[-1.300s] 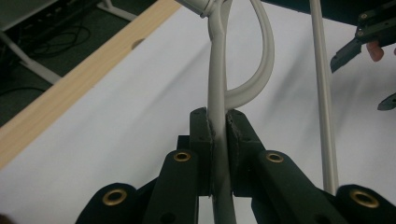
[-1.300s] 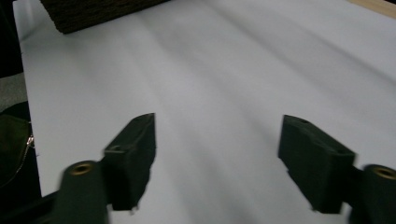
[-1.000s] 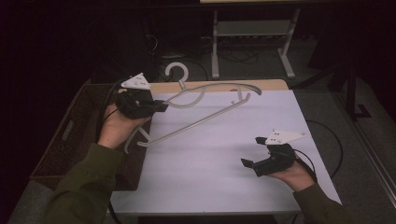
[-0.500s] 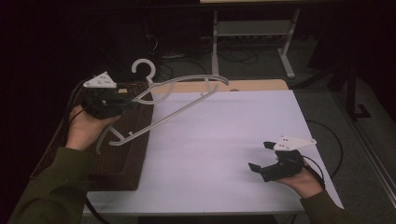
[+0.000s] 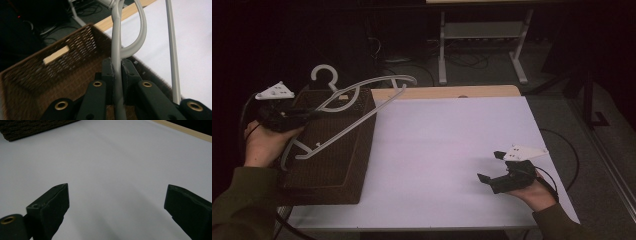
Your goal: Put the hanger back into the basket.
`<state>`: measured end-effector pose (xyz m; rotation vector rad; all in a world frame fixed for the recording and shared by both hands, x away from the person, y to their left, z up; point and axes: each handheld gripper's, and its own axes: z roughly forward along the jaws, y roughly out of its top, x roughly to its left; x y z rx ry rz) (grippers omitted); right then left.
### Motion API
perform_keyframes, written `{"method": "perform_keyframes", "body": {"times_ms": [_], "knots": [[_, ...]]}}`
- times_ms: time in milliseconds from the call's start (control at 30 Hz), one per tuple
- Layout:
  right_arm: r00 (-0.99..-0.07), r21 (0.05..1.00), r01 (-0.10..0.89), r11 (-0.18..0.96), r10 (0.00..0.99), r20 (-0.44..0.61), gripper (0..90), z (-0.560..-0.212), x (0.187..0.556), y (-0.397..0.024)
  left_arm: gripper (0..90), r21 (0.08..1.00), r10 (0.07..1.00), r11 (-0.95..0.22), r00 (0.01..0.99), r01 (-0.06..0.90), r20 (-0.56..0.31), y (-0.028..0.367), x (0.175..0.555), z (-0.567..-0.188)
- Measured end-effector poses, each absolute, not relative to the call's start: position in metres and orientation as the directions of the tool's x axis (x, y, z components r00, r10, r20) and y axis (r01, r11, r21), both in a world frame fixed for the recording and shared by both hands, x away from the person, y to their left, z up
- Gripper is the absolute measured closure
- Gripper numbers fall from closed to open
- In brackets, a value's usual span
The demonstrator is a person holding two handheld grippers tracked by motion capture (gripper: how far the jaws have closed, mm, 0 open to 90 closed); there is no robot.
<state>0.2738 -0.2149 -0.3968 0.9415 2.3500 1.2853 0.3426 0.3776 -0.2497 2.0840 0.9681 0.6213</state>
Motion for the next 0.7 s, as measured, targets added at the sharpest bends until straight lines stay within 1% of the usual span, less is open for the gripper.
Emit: {"method": "perform_keyframes", "body": {"times_ms": [100,267,500,700], "knots": [[-0.738,0.830,0.401,0.387,0.674,0.043,5.2,-0.397,0.274,-0.215,82.8,0.784,0.812,-0.429,0.571,0.448,0.118,0.391,0.340,-0.253],[-0.741,0.828,0.401,0.393,0.671,0.041,5.3,-0.397,0.275,-0.214,82.8,0.764,0.837,-0.437,0.526,0.475,0.151,0.413,0.339,-0.259],[-0.739,0.826,0.402,0.395,0.673,0.038,5.4,-0.398,0.275,-0.213,82.8,0.754,0.876,-0.402,0.458,0.519,0.152,0.442,0.337,-0.266],[-0.738,0.824,0.403,0.398,0.673,0.036,5.5,-0.398,0.276,-0.213,82.7,0.728,0.885,-0.411,0.430,0.549,0.175,0.459,0.334,-0.275]]}}
